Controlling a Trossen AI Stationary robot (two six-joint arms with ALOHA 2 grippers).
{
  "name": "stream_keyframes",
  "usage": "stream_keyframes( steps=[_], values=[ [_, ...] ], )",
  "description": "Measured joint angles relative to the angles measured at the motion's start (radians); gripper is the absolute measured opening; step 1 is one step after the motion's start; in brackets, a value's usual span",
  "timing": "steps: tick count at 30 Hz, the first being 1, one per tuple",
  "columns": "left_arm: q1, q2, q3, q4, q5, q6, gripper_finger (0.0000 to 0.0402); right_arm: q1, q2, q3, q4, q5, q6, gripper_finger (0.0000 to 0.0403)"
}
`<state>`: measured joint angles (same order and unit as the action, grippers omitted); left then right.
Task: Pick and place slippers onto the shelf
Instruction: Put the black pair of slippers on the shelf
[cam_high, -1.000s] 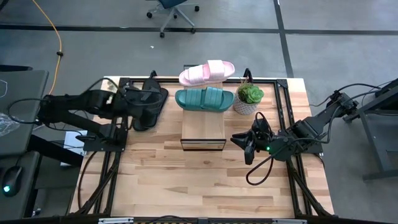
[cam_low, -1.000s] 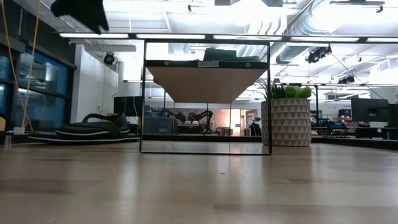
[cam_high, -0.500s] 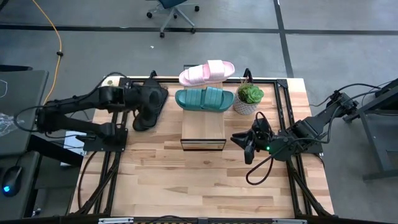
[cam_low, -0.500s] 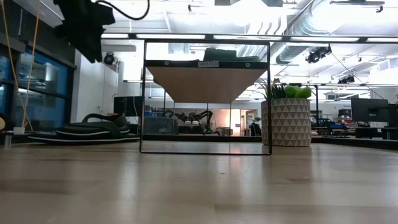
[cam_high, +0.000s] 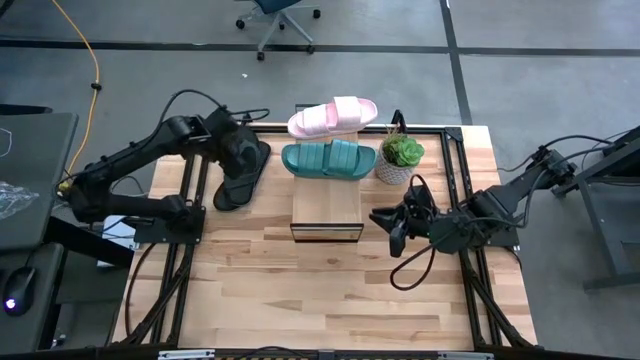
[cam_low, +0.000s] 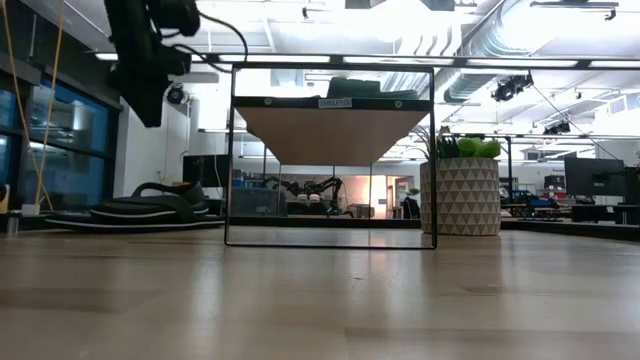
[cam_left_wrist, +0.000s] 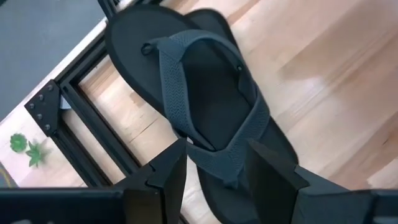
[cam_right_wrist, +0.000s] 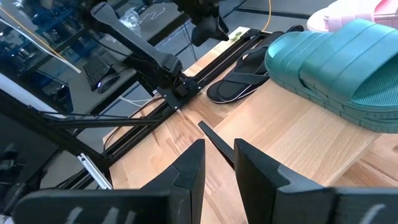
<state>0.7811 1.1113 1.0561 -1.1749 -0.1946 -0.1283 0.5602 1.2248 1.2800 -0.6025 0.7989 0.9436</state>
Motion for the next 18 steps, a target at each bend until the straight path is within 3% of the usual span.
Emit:
stream_keyframes(
  steps=[18],
  values=[
    [0.012, 0.226, 0.0, 0.122, -0.048, 0.045, 0.0103, -0.038, 0.0, 0.0, -0.001, -0.055, 0.026, 0.0073]
  ],
)
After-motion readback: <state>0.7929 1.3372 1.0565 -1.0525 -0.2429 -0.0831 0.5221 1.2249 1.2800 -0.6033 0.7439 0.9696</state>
